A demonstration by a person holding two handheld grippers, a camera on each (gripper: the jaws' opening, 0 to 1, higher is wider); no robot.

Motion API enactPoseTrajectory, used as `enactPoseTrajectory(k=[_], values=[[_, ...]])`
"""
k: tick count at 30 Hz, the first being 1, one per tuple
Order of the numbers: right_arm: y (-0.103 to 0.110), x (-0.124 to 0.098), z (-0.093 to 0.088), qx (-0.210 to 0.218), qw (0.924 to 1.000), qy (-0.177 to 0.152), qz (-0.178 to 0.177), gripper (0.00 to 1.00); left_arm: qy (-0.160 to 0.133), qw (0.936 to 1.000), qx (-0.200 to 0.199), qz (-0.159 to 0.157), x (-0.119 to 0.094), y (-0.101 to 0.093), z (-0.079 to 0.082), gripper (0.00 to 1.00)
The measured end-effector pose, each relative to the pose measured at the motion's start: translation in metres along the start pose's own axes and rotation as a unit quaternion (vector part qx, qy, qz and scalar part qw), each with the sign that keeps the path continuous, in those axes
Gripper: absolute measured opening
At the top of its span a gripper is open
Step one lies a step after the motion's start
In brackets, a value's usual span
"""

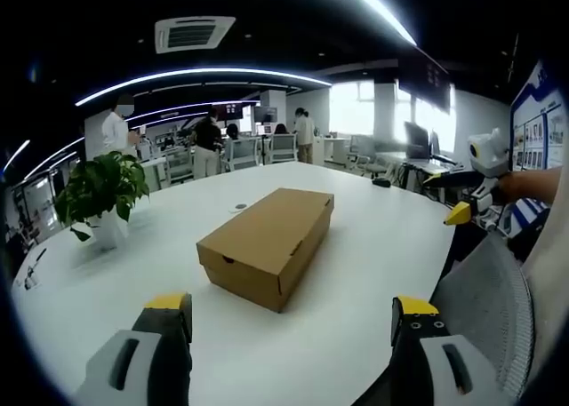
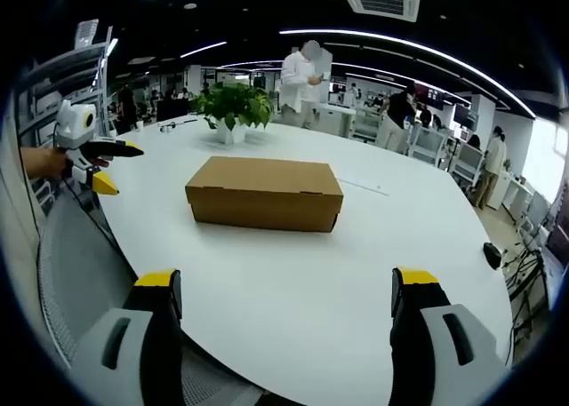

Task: Operate the shoe box by opening the lid, removing the specified soft item, and placing it in the target area until the item is outside and the box remains undamaged.

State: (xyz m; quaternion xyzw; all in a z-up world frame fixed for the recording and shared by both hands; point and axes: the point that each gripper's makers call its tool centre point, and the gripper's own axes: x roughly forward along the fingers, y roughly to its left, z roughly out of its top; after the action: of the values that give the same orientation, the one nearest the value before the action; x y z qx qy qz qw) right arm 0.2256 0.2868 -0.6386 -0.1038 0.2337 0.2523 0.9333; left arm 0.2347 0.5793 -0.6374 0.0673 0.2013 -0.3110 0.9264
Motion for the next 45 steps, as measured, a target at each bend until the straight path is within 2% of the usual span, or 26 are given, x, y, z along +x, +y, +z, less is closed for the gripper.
enactPoseTrajectory(k=[15, 28, 45], values=[[-0.007, -0.002, 0.006, 0.004, 1.0, -0.005, 0.004, 0.93, 0.009, 0.9999, -0.005, 0.005, 0.003, -0.002, -0.003, 0.89], [-0.004, 0.0, 0.002, -0.009, 0.9996, 0.011, 0.023, 0.91, 0.015, 0.9999, -0.006, 0.003, 0.006, -0.003, -0.003, 0.87], [-0.015, -0.001, 0.0, -0.019, 0.9992, 0.02, 0.027, 0.95, 0.014, 0.9996, 0.01, -0.023, 0.016, -0.014, 0.005, 0.99]])
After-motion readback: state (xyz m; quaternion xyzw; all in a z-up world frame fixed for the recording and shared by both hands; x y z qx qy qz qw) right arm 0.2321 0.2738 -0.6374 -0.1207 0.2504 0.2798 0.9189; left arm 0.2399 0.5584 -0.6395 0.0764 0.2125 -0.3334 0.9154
